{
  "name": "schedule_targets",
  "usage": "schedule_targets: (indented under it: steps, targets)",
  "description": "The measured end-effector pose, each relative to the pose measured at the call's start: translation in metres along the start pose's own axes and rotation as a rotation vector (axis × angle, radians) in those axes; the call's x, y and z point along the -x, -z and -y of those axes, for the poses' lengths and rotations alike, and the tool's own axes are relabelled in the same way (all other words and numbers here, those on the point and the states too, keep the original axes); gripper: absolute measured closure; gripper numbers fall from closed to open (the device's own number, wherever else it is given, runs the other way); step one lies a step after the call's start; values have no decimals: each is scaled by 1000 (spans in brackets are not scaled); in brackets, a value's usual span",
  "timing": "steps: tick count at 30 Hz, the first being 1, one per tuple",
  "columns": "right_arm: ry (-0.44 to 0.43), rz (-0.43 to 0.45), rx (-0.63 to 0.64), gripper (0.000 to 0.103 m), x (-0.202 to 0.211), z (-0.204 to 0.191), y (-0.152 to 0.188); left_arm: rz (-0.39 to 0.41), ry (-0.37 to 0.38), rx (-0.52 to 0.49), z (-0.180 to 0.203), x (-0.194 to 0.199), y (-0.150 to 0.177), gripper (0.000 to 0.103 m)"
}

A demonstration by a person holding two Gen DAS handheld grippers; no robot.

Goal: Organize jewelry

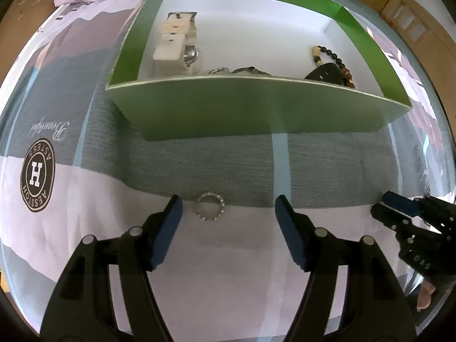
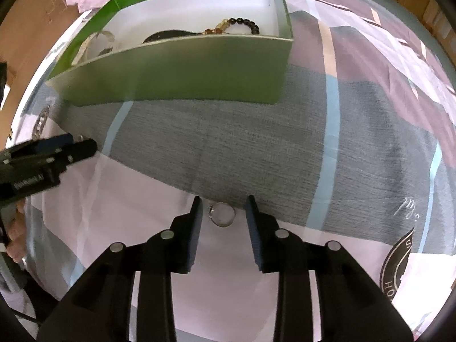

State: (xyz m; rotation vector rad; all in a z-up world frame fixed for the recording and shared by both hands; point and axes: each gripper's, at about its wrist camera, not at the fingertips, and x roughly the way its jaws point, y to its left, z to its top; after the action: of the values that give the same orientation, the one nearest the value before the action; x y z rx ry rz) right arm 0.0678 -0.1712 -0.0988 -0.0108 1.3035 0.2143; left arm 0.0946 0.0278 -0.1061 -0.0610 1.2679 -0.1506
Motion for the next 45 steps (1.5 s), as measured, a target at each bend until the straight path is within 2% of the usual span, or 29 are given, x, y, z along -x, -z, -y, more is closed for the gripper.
schedule_targets:
  steps: [2, 4, 9, 13, 14, 17, 18, 19, 20, 21, 22, 28, 29, 30, 32, 38, 42, 45]
  targets:
    - [-34, 3, -23, 70, 2, 10, -1, 3, -11, -14, 3, -1, 0, 37]
    - [-45, 4, -28, 70, 3, 12, -3, 9, -27, -34, 6, -1, 1, 45]
    - [-5, -16, 6, 70, -5, 5, 0, 9, -44, -48, 9, -4, 1, 45]
    - [27, -5, 41, 70, -7, -2, 1, 10, -35, -46, 10, -6, -1, 39]
    - [32, -2, 45, 71, -8, -4, 2, 9, -37, -50, 11, -7, -1, 39]
    - [26, -1, 59, 83, -8, -9, 3, 11, -39, -53, 12, -8, -2, 39]
    - [27, 1, 60, 83, -8, -10, 3, 14, -46, -54, 12, -8, -2, 46]
    - [24, 2, 62, 83, -7, -10, 3, 21, -57, -51, 12, -7, -2, 57]
    - [15, 3, 60, 83, -6, -10, 3, 23, -53, -47, 12, -6, -4, 62]
    - [2, 7, 58, 83, -5, -11, 3, 22, -40, -38, 10, -5, -4, 71]
    - [-6, 12, 59, 83, -3, -12, 3, 20, -18, -22, 7, -3, -5, 75]
    - [-28, 48, 59, 83, 14, -7, 3, 47, 31, 8, 1, 12, -9, 75]
    - [-28, 46, 56, 83, 14, -4, 2, 49, 36, 17, 0, 13, -10, 70]
    - [-26, 43, 53, 83, 13, -4, 3, 46, 43, 26, -1, 13, -10, 57]
    - [-21, 36, 52, 83, 10, -2, 5, 44, 32, 21, -1, 13, -7, 51]
    - [-11, 25, 55, 83, 6, -12, 2, 10, -14, -31, 13, -5, -3, 51]
    - [-9, 19, 53, 83, 2, -13, -1, 13, -40, -53, 17, -7, 0, 51]
    - [-6, 15, 57, 83, -1, -13, 0, 19, -67, -51, 18, -8, 0, 65]
